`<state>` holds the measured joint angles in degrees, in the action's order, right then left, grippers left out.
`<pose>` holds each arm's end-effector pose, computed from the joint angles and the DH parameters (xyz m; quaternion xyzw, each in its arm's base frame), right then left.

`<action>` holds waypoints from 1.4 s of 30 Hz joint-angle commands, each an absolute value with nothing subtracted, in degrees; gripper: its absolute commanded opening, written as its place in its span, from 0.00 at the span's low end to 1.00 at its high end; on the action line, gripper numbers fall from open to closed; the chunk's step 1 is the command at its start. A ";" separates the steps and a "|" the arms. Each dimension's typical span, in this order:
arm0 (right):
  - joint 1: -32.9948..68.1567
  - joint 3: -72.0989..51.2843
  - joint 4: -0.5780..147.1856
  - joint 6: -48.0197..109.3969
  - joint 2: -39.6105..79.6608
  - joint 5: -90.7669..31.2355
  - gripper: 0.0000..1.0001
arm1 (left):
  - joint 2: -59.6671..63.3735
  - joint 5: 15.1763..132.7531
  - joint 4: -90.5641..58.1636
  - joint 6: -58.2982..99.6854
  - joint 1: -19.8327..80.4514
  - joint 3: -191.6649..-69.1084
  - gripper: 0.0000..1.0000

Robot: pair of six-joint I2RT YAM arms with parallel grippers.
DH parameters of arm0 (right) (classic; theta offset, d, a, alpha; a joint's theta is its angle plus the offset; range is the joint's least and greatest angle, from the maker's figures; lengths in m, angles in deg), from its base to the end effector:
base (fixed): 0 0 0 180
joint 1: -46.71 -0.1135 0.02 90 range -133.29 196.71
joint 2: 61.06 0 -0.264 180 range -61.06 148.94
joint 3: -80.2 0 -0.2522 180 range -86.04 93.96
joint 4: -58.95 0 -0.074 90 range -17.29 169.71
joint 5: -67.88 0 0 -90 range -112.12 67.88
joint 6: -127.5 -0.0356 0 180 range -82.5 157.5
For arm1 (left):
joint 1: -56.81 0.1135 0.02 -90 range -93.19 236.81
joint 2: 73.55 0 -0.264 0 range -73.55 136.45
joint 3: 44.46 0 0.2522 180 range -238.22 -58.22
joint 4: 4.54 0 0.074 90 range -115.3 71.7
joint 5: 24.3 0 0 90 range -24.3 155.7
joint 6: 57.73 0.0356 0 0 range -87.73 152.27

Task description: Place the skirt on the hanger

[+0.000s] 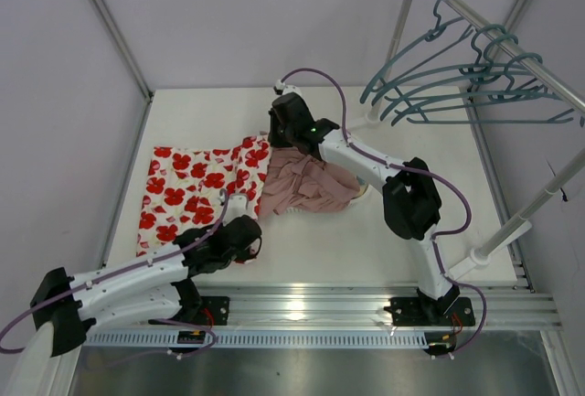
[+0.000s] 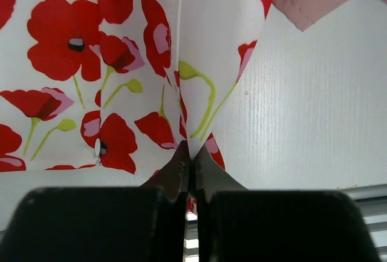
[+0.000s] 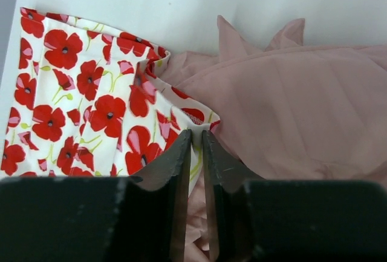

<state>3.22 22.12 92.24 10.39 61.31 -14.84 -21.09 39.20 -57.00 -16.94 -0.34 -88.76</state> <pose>0.3691 0.3439 0.2738 -0.0957 0.8754 0.2262 0.4164 0.1005 -0.1264 0.1948 0.0072 0.9433 -0.0647 0.3254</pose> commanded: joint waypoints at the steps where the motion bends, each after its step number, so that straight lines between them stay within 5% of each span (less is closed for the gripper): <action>1: 3.12 25.49 89.32 9.73 61.03 -15.80 0.15 | -24.59 36.00 -58.20 -18.01 -0.58 -91.16 0.00; 7: 1.36 30.31 87.38 9.55 63.39 -16.94 0.00 | -25.30 35.46 -66.99 -11.51 3.28 -100.84 0.00; 22: -1.72 51.15 83.19 6.14 75.35 -20.89 0.00 | -31.89 45.31 -65.24 0.53 27.44 -105.24 0.00; 29: -2.25 59.76 77.36 0.77 82.81 -24.06 0.00 | -32.07 68.27 -58.39 8.62 42.64 -104.80 0.00; 42: 1.18 52.56 82.47 2.52 72.89 -12.37 0.00 | -34.09 89.52 -54.60 9.68 42.22 -103.21 0.00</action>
